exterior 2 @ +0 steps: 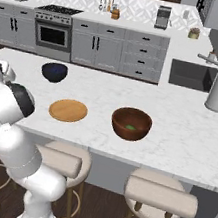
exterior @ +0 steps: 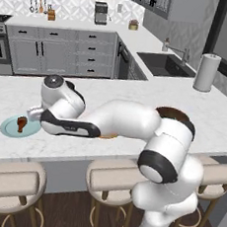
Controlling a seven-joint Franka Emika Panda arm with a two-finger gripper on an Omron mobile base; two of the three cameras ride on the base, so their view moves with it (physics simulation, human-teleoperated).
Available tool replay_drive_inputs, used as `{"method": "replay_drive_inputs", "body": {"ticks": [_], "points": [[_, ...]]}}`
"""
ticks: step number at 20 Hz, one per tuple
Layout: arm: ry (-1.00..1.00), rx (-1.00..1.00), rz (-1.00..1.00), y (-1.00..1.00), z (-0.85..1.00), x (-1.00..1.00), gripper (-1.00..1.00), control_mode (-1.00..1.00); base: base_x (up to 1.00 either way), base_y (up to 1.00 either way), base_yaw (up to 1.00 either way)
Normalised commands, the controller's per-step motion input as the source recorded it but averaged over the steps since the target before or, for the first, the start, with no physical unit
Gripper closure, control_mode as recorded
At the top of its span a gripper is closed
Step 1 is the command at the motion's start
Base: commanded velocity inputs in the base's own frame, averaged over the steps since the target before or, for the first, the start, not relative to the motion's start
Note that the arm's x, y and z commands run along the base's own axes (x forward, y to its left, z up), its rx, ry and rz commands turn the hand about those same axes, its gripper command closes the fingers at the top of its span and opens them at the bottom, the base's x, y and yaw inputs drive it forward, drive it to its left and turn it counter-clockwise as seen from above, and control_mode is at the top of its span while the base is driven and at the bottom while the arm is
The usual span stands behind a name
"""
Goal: Pick the chicken drumstick and avocado from their plates and place them in the bowl. Then put the bowl in the fridge.
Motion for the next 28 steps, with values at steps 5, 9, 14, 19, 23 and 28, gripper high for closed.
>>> {"method": "replay_drive_inputs", "body": {"ticks": [5,9,14,19,23,28], "points": [[0.0,0.01,-0.01,0.4,-0.17,0.09,-1.0,-1.0,0.0,0.0,0.0],[0.0,0.02,-0.03,0.42,-0.16,0.14,-1.0,-1.0,0.0,0.0,0.0],[0.0,0.02,-0.03,0.29,-0.27,0.16,-1.0,-1.0,0.0,0.0,0.0],[0.0,0.03,0.0,0.0,-0.03,0.22,-1.0,-1.0,0.0,0.0,0.0],[0.05,0.0,-0.04,0.17,-0.21,0.41,-1.0,-1.0,0.0,0.0,0.0],[0.05,0.03,-0.04,0.03,-0.32,0.32,-1.0,-1.0,0.0,0.0,0.0]]}}
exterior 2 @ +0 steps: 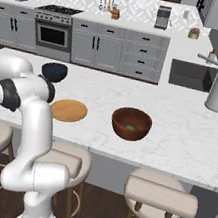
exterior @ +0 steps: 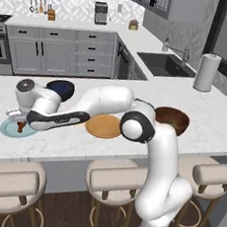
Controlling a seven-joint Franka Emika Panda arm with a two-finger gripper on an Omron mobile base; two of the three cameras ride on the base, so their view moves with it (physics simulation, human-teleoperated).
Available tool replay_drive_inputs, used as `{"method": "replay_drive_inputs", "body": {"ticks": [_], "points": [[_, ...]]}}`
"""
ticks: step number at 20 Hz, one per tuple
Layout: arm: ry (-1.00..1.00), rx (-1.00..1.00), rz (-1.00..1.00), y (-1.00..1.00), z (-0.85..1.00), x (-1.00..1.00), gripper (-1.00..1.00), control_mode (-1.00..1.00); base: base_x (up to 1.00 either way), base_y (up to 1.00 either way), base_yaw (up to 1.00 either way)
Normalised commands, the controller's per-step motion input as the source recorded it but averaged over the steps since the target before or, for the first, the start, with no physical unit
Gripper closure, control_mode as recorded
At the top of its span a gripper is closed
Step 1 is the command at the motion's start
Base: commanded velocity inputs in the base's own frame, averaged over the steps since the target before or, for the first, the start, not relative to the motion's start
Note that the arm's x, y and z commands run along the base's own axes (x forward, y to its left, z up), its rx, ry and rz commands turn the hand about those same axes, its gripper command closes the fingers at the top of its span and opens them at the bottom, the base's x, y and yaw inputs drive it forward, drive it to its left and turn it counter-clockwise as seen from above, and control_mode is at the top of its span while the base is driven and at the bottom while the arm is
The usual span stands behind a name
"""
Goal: Pick the chicken drumstick and avocado from their plates and place them in the bowl. Then put the bowl in the fridge.
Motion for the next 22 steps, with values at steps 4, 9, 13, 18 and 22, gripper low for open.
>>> {"method": "replay_drive_inputs", "body": {"ticks": [4,9,13,18,22], "points": [[0.0,0.01,-0.04,0.17,-0.18,0.43,-1.0,-1.0,0.0,0.0,0.0],[0.04,0.01,-0.03,0.22,-0.41,0.34,-1.0,-1.0,0.0,0.0,0.0],[0.0,0.01,-0.03,0.15,-0.14,0.37,-1.0,-1.0,0.0,0.0,0.0],[0.06,0.0,-0.02,0.08,-0.21,0.28,-1.0,-1.0,0.0,0.0,0.0],[0.1,0.0,0.0,0.03,-0.21,0.05,-1.0,-1.0,0.0,0.0,0.0]]}}
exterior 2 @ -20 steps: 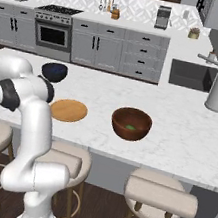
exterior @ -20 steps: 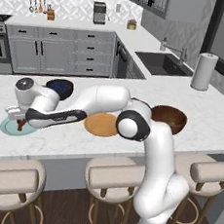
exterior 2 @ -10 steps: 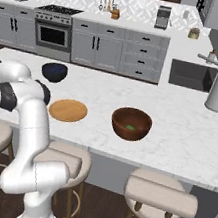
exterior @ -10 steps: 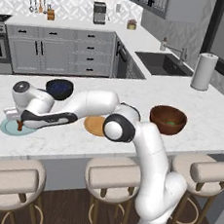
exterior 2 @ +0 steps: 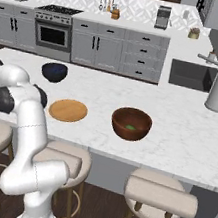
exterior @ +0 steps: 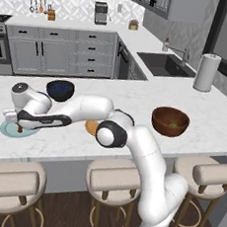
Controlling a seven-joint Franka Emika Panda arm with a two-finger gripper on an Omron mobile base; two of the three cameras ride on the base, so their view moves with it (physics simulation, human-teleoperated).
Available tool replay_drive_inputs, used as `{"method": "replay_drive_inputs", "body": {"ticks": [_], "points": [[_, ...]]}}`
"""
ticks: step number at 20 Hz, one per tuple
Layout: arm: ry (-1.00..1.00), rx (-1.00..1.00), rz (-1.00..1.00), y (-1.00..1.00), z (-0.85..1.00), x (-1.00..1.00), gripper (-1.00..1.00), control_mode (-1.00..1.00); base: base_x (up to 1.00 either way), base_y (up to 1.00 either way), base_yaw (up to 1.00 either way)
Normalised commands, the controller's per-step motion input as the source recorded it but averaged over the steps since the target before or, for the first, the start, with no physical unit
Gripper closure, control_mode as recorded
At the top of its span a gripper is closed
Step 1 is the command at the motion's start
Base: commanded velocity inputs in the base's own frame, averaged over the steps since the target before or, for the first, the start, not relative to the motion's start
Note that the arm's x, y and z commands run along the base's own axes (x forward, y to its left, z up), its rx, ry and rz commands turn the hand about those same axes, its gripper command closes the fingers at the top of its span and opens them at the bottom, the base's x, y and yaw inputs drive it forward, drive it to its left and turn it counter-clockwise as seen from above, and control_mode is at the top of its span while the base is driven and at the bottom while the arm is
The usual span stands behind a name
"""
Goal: Pick the chicken drumstick and avocado from their plates and place them in the bowl. Then put the bowl in the fridge.
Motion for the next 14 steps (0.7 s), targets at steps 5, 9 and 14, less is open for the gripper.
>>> {"method": "replay_drive_inputs", "body": {"ticks": [5,9,14], "points": [[0.01,0.0,0.0,0.22,-0.18,0.25,-1.0,-1.0,0.0,0.0,0.0],[0.0,0.03,0.0,0.29,-0.27,0.3,-1.0,-1.0,0.0,0.0,0.0],[0.0,0.01,-0.01,0.26,-0.18,0.37,-1.0,-1.0,0.0,0.0,0.0]]}}
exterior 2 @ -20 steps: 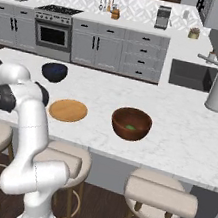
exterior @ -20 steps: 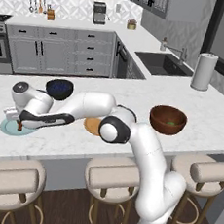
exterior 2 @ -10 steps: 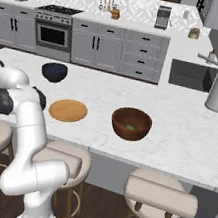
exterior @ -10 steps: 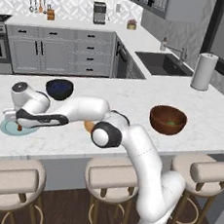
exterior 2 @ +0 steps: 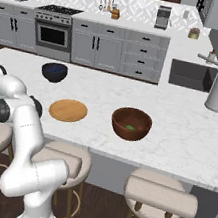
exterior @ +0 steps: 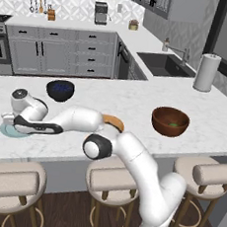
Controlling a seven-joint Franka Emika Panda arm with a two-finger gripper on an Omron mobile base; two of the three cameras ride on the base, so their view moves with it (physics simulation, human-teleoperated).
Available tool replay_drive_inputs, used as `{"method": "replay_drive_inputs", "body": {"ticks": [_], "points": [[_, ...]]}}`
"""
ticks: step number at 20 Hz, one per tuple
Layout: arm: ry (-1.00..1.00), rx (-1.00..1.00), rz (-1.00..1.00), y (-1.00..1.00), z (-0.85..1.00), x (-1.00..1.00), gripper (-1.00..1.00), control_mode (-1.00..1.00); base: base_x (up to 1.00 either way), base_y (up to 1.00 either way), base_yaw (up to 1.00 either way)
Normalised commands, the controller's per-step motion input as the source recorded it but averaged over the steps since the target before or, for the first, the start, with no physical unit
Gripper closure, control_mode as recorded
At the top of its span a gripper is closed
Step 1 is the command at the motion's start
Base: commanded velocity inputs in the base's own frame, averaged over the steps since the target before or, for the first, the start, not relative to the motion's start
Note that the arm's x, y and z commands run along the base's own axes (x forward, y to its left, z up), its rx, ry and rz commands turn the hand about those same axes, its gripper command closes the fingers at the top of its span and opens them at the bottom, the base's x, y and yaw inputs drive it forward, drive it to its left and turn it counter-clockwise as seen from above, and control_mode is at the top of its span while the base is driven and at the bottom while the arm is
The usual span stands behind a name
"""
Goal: Pick the chicken drumstick and avocado from their plates and place them in the bowl. Then put the bowl in the fridge.
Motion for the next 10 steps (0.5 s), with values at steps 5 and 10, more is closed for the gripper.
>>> {"method": "replay_drive_inputs", "body": {"ticks": [5,10], "points": [[0.0,0.0,-0.04,0.26,-0.19,0.52,1.0,-1.0,0.0,0.0,0.0],[0.0,0.0,-0.06,0.17,-0.1,0.48,1.0,-1.0,0.0,0.0,0.0]]}}
